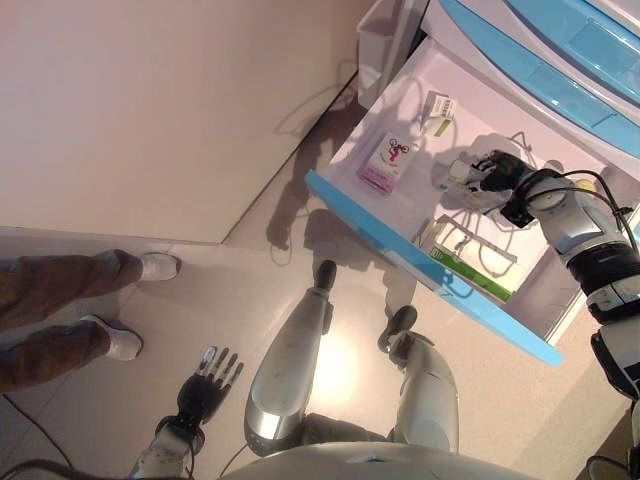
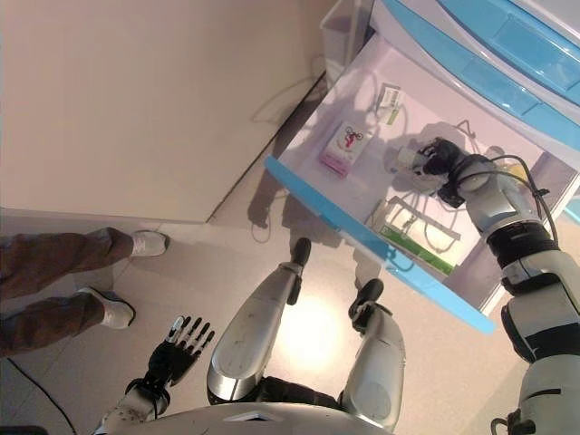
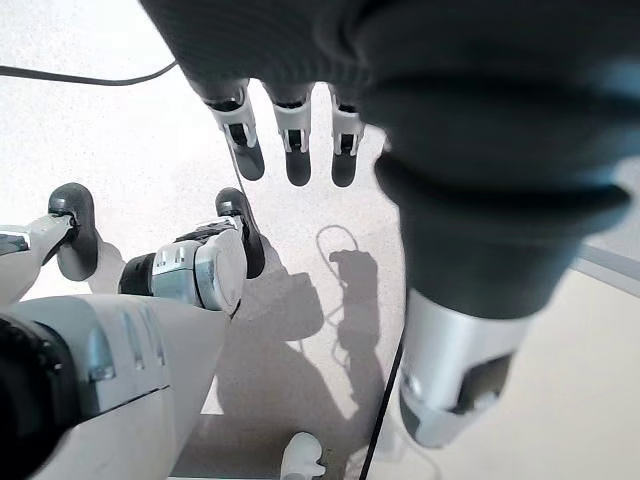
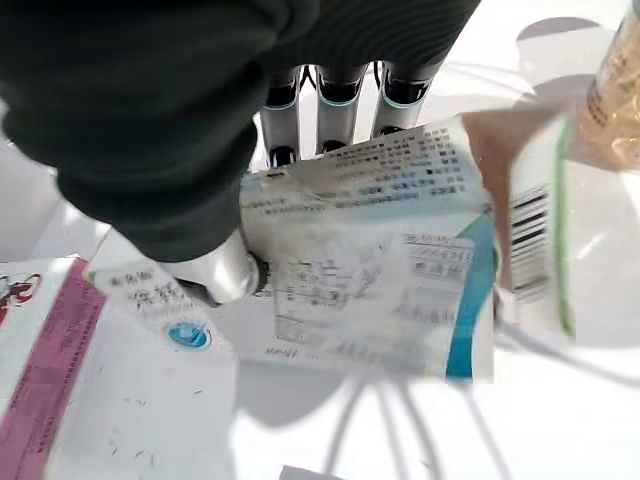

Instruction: Open the drawer and pick up the medicine

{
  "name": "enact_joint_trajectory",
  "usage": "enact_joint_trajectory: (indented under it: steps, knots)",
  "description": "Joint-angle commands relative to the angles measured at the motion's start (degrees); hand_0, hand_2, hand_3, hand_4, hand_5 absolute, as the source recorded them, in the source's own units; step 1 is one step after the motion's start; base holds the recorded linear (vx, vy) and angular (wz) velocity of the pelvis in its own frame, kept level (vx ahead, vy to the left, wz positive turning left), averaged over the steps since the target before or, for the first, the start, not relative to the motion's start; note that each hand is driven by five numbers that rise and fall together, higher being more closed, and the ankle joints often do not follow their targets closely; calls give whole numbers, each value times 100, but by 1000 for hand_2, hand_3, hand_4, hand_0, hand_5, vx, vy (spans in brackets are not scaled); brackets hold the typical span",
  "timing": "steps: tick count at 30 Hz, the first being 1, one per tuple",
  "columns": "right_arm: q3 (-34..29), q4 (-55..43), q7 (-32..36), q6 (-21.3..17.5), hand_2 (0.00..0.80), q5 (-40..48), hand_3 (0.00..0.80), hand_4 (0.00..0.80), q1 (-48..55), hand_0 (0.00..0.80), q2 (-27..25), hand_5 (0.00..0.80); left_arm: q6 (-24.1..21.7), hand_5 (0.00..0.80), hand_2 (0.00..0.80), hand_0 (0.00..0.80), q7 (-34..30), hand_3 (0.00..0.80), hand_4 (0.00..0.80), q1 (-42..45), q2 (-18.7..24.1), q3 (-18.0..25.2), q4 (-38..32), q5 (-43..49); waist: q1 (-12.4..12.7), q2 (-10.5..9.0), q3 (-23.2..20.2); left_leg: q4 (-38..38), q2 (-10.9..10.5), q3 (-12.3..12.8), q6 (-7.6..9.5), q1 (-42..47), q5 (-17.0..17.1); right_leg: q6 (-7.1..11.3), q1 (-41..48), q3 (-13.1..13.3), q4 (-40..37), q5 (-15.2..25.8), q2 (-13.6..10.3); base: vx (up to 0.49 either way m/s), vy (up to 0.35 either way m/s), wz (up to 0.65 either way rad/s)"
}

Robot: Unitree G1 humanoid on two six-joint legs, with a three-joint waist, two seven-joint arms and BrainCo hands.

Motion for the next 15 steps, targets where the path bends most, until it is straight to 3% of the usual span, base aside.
enact_joint_trajectory:
  steps: [1, 15]
  knots:
    - [167, 153, -10, -87, 800, -225, 800, 800, -215, 800, -189, 800, -29, 0, 0, 0, -52, 0, 0, 418, 183, -239, -108, 7, 116, 174, -313, 68, 55, -20, 111, 147, -406, -278, -167, 42, 541, -76, 211, 0, 0, 0]
    - [81, -261, -174, -438, 800, -499, 800, 800, -95, 800, -301, 800, -29, 0, 0, 0, 31, 0, 0, 414, 202, -226, -259, -26, 38, 124, -313, 42, 89, 17, 109, 163, -411, -236, -164, 72, 484, -32, 227, 0, 0, 0]
